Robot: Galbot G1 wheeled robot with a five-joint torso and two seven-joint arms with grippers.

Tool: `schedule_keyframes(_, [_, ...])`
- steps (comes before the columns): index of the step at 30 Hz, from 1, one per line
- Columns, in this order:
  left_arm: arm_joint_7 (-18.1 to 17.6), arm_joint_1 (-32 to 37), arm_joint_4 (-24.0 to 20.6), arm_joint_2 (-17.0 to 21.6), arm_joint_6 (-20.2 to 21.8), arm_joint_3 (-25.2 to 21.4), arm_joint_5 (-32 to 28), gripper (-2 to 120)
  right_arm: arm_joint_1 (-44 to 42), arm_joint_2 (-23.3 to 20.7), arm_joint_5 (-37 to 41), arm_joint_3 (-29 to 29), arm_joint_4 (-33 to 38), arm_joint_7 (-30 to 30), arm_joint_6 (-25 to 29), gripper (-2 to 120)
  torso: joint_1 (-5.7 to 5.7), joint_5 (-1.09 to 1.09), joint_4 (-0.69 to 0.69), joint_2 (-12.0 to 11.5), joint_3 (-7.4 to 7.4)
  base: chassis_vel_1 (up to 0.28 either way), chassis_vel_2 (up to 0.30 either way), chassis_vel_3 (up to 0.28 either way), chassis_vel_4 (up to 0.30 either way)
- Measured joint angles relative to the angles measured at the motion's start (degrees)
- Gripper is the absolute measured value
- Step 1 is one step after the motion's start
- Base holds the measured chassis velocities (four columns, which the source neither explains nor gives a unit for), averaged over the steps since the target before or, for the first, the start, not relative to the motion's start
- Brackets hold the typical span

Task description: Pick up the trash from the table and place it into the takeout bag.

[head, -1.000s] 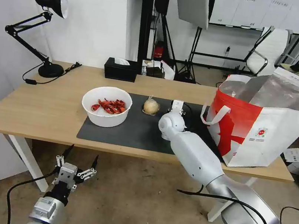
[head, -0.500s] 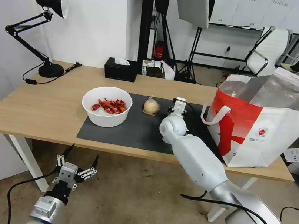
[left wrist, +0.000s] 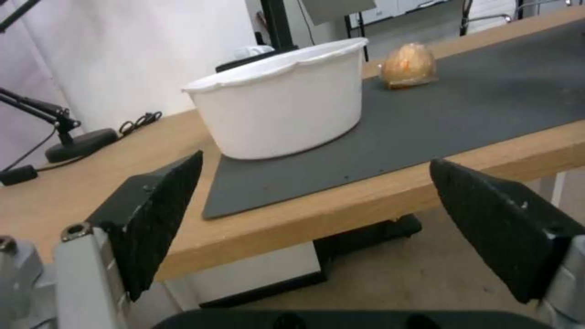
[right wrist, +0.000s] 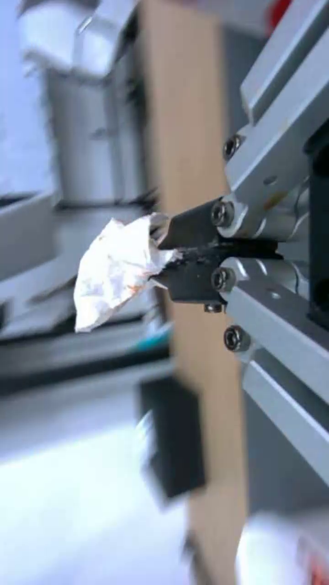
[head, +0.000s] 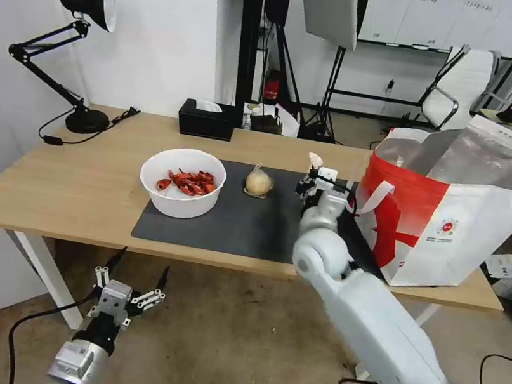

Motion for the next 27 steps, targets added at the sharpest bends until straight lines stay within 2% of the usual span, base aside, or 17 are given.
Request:
schedule_keyframes(1, [0.0, 0.0, 0.0, 0.0, 0.0, 0.0, 0.0, 100, 0.0, 0.0, 0.0, 0.0, 0.0, 0.0, 0.0, 0, 0.0, 0.0, 0.0, 0.0, 0.0, 0.0, 0.0, 0.0, 0.0])
schedule_keyframes(4, [-0.04, 0.61, -0.4, -0.81, -0.35, 0.0, 0.73, 100, -4.01, -2.64, -3.53, 3.24, 5.99, -3.61, 2.32, 0, 0.0, 0.01, 0.0, 0.0, 0.0, 0.0, 0.0, 0.0, 0.0])
schedule_keyframes(7, [-0.04, 0.87, -0.48, -1.08, -0.49, 0.02, 1.1, 100, -5.36, -3.54, -5.54, 5.09, 7.45, -4.42, 3.89, 0, 0.0, 0.0, 0.0, 0.0, 0.0, 0.0, 0.0, 0.0, 0.0])
schedule_keyframes(12, [-0.05, 1.21, -0.55, -1.54, -0.82, 0.14, 1.61, 100, -5.74, -4.95, -7.19, 9.04, 9.37, -3.64, 5.34, 0, 0.0, 0.01, 0.0, 0.0, 0.0, 0.0, 0.0, 0.0, 0.0])
schedule_keyframes(14, [-0.06, 1.44, -0.59, -1.86, -1.0, 0.24, 2.06, 100, -4.37, -6.72, -6.17, 11.4, 10.28, -1.09, 5.08, 0, 0.0, 0.01, 0.01, 0.0, 0.0, 0.0, 0.0, 0.0, 0.0])
schedule_keyframes(17, [-0.06, 1.71, -0.7, -2.22, -1.11, 0.34, 2.47, 100, -1.91, -9.67, -2.22, 13.64, 11.13, 3.83, 1.97, 0, 0.0, 0.01, 0.01, -0.01, 0.01, 0.0, 0.0, 0.0, 0.0])
schedule_keyframes(19, [-0.06, 1.89, -0.82, -2.45, -1.18, 0.42, 2.82, 100, 0.33, -13.73, 5.78, 15.35, 12.14, 12.07, -5.67, 0, 0.0, -0.01, 0.01, 0.0, 0.0, 0.0, 0.0, 0.0, 0.0])
schedule_keyframes(20, [-0.06, 1.89, -0.82, -2.45, -1.18, 0.42, 2.82, 100, 0.33, -13.73, 5.78, 15.35, 12.14, 12.07, -5.67, 0, 0.0, -0.01, 0.01, 0.0, 0.0, 0.0, 0.0, 0.0, 0.0])
schedule_keyframes(22, [-0.02, 1.94, -0.83, -2.57, -1.19, 0.56, 2.91, 100, 0.89, -16.99, 14.64, 16.59, 12.41, 17.71, -11.17, 0, 0.0, 0.0, -0.01, 0.0, 0.0, 0.0, 0.0, 0.0, 0.0])
schedule_keyframes(27, [0.4, 1.98, -0.69, -2.62, -1.19, 0.75, 2.96, 100, -0.31, -19.92, 20.08, 18.57, 12.13, 19.01, -13.39, 0, 0.0, 0.01, -0.01, 0.0, 0.01, 0.0, 0.0, 0.0, 0.0])
